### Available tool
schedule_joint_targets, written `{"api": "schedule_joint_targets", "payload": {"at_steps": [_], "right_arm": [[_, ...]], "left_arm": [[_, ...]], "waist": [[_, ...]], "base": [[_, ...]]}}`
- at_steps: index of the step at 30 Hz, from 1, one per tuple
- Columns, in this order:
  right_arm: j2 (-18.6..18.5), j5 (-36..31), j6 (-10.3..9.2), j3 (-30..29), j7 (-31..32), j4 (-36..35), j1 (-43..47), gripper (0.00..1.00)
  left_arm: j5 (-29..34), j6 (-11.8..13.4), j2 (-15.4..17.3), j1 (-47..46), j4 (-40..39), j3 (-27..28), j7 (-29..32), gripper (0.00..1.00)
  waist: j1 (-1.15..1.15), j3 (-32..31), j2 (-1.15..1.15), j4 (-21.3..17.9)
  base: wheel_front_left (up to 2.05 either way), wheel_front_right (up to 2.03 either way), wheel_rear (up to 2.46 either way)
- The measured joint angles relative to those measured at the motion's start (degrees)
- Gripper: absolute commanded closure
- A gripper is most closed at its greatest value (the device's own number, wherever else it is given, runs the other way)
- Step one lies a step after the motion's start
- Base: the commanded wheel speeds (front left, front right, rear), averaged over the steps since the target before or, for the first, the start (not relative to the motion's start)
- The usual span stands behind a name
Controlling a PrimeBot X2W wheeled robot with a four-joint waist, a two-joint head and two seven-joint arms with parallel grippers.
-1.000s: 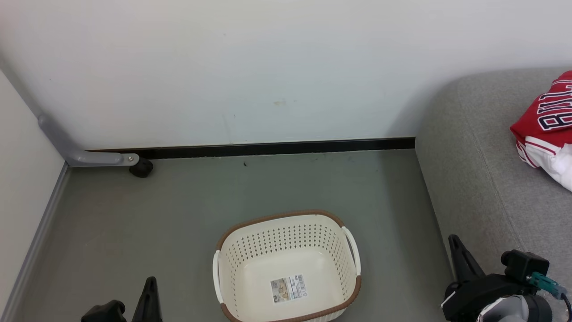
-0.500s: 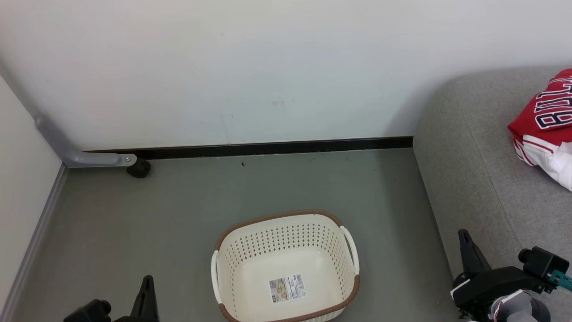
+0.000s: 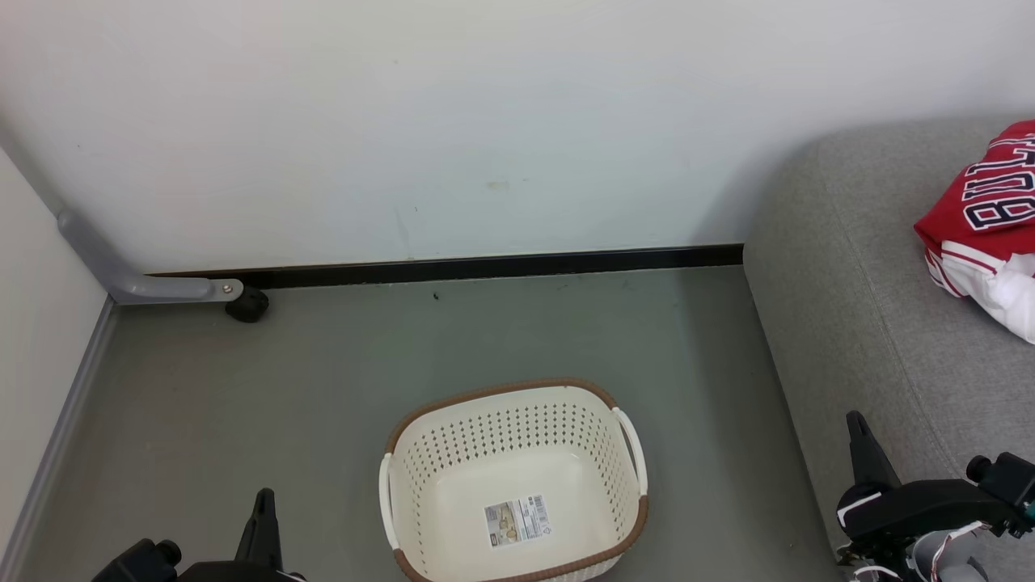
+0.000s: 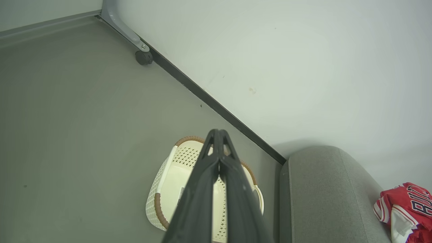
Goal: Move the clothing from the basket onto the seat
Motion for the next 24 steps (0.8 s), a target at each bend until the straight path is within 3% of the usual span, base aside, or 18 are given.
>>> {"api": "schedule_joint_targets", "payload": {"at_steps": [24], "right_arm": [[1.43, 17.66, 1.38, -6.03, 4.78, -3.87, 1.13, 1.00]], "left_arm": [[-18.38, -3.02, -0.82, -0.62, -2.46, 3.25, 4.77, 1.00]], "waist": [[0.00, 0.23, 0.00, -0.67]], "base": [[0.00, 0.00, 0.00]]}}
